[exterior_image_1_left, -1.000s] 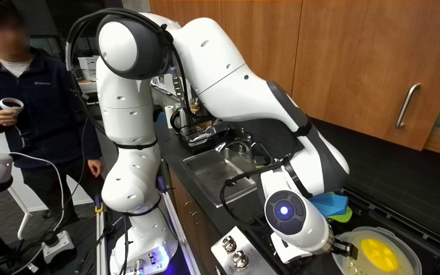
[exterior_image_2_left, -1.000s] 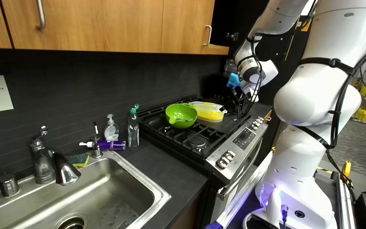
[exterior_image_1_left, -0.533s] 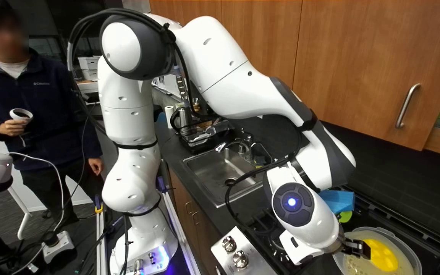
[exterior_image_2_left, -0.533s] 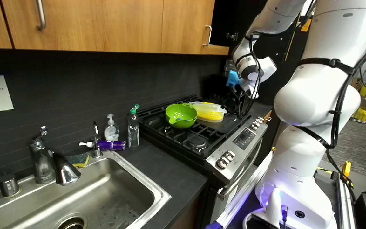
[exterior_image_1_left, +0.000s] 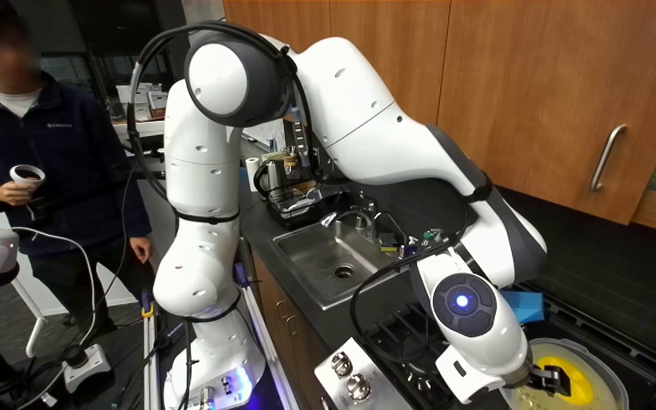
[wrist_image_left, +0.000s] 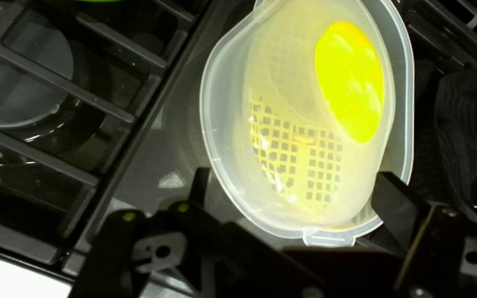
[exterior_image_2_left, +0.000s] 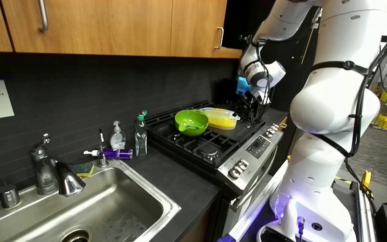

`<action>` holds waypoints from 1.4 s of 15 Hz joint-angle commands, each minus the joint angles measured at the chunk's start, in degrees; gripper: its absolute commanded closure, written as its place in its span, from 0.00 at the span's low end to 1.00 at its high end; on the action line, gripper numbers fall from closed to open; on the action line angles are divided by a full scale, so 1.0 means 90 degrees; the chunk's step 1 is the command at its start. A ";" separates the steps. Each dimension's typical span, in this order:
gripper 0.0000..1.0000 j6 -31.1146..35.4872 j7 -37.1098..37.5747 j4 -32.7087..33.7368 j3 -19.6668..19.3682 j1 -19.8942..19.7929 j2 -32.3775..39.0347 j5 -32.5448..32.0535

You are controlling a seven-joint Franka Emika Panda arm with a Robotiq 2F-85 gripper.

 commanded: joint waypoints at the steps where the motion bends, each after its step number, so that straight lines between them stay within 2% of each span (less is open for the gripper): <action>1: 0.00 0.0006 0.0061 0.0124 -0.0067 0.0092 0.0214 -0.0012; 21: 0.00 0.0067 0.0059 0.0482 -0.0025 0.0238 0.0677 -0.0043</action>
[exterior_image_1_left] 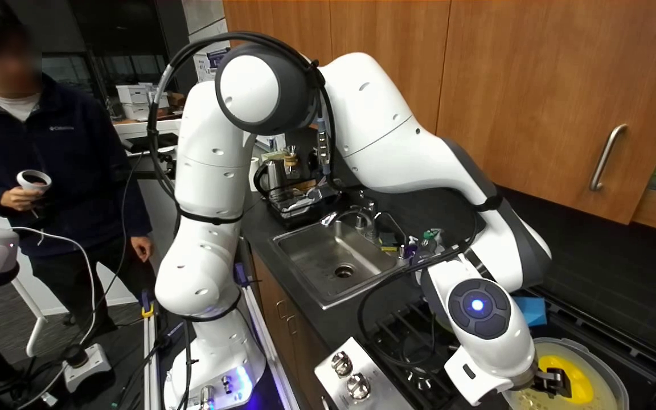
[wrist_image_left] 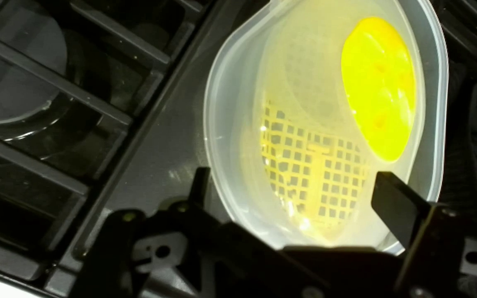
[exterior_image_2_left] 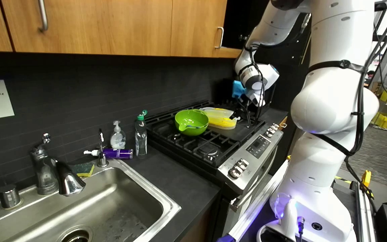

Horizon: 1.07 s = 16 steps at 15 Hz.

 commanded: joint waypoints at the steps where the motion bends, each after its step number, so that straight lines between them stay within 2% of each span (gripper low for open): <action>1: 0.00 0.0061 0.0060 0.0102 -0.0038 0.0078 0.0111 -0.0044; 10: 0.00 0.0073 0.0103 0.0239 -0.0053 0.0073 0.0277 -0.0108; 16: 0.00 0.0644 0.0172 0.0449 -0.0043 0.0125 0.0401 -0.0039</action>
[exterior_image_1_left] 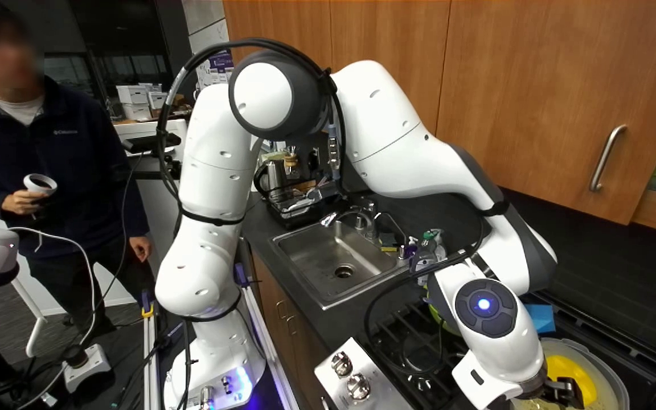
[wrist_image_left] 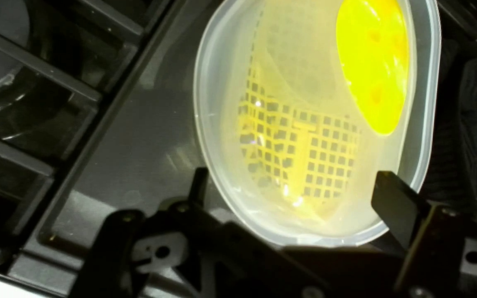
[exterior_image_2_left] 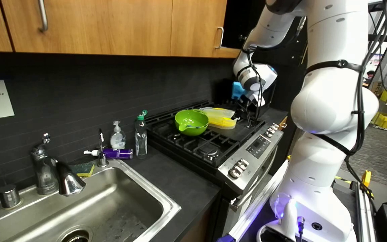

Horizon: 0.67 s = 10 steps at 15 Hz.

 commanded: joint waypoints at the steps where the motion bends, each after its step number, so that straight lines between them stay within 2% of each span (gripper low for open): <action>1: 0.00 0.0323 0.0150 0.0208 -0.0039 0.0115 0.0116 -0.0024; 10: 0.00 0.0616 0.0254 0.0434 -0.0006 0.0168 0.0166 -0.0078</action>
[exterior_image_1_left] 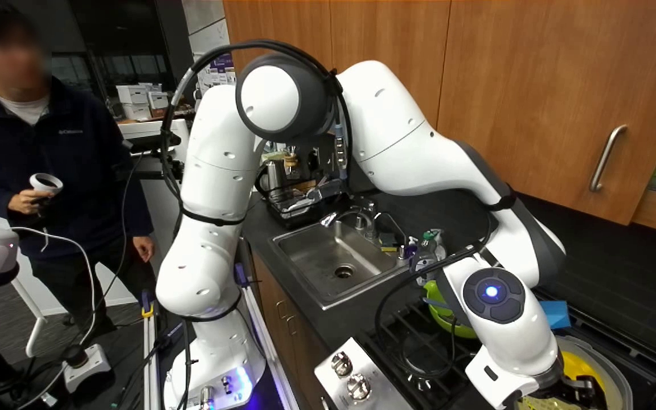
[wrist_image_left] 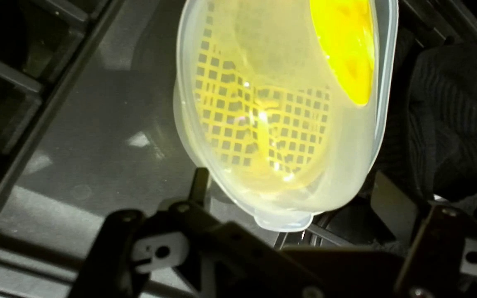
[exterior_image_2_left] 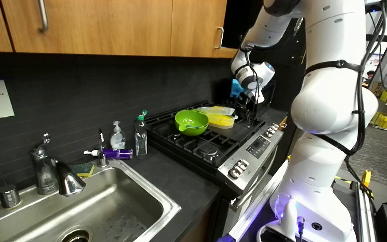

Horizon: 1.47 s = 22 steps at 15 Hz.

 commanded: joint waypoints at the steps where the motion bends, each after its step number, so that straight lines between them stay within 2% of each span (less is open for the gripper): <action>1: 0.00 0.0163 0.0212 0.0121 -0.0008 0.0105 0.0041 -0.0070; 22: 0.00 0.0085 0.0250 0.0292 0.0046 0.0064 0.0124 0.0019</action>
